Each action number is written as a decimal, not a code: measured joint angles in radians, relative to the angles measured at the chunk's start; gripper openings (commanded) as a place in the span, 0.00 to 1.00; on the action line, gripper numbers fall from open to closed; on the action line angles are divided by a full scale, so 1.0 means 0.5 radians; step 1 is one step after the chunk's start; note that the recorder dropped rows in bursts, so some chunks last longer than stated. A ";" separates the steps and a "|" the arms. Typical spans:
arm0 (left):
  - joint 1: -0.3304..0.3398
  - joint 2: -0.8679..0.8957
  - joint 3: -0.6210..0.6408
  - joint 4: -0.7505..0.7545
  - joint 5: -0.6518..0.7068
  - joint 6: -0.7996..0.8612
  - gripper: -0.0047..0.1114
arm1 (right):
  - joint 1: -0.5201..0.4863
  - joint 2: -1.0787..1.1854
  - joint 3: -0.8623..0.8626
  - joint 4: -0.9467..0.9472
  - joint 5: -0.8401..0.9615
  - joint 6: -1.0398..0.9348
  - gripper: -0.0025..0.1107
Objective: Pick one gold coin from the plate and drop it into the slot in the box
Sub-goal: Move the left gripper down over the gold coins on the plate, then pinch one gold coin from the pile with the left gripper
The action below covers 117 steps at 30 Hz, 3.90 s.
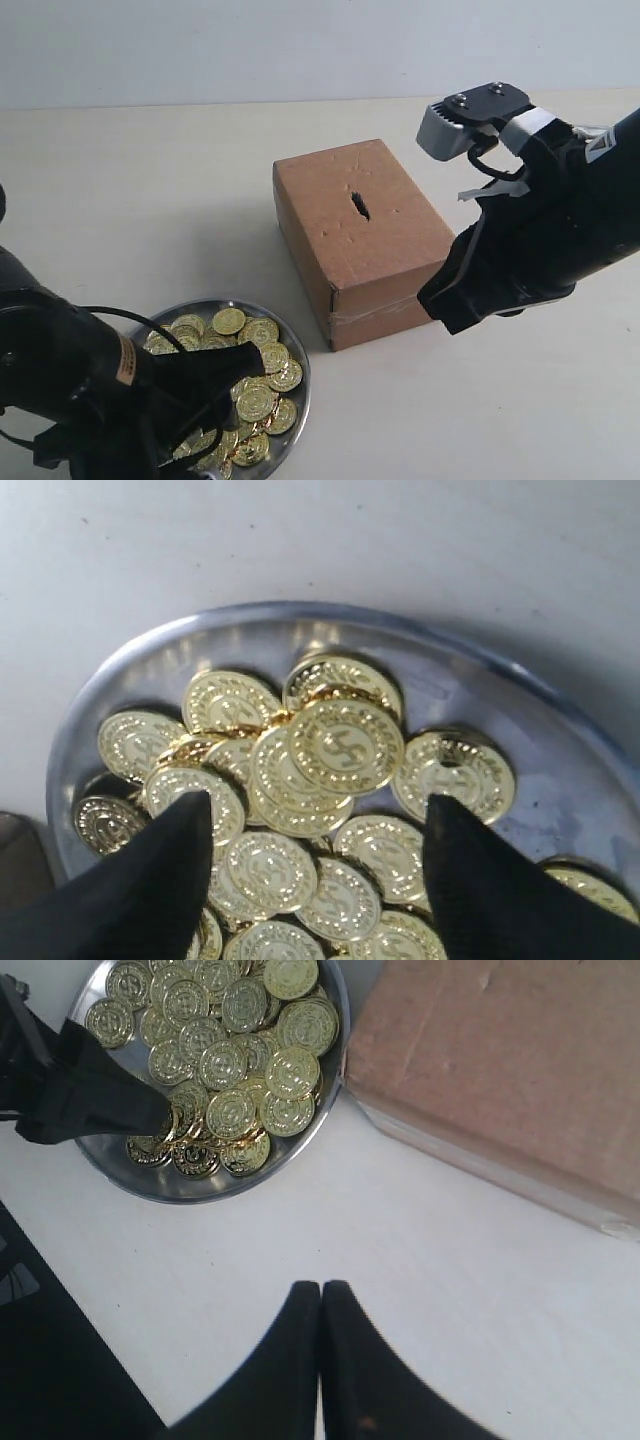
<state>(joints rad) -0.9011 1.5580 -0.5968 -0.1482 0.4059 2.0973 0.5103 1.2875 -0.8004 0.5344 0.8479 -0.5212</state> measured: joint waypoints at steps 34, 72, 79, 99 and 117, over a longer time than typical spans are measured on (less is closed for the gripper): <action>0.000 0.162 -0.097 0.054 0.058 0.000 0.55 | 0.000 0.000 0.000 0.016 -0.008 0.000 0.02; -0.133 0.273 -0.136 0.109 0.101 0.012 0.51 | 0.000 0.000 0.000 0.016 -0.008 0.000 0.02; -0.133 0.273 -0.136 0.109 0.101 -0.011 0.51 | 0.000 0.000 0.000 0.016 -0.008 0.000 0.02; -0.133 0.281 -0.144 0.113 0.173 -0.051 0.51 | 0.000 0.000 0.000 0.023 -0.008 0.000 0.02; -0.140 0.254 -0.136 0.179 0.146 -0.181 0.51 | 0.000 0.000 0.000 0.023 -0.008 0.000 0.02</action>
<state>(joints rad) -0.9712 1.6852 -0.6649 -0.0588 0.4788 2.0069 0.5103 1.2875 -0.8004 0.5462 0.8440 -0.5212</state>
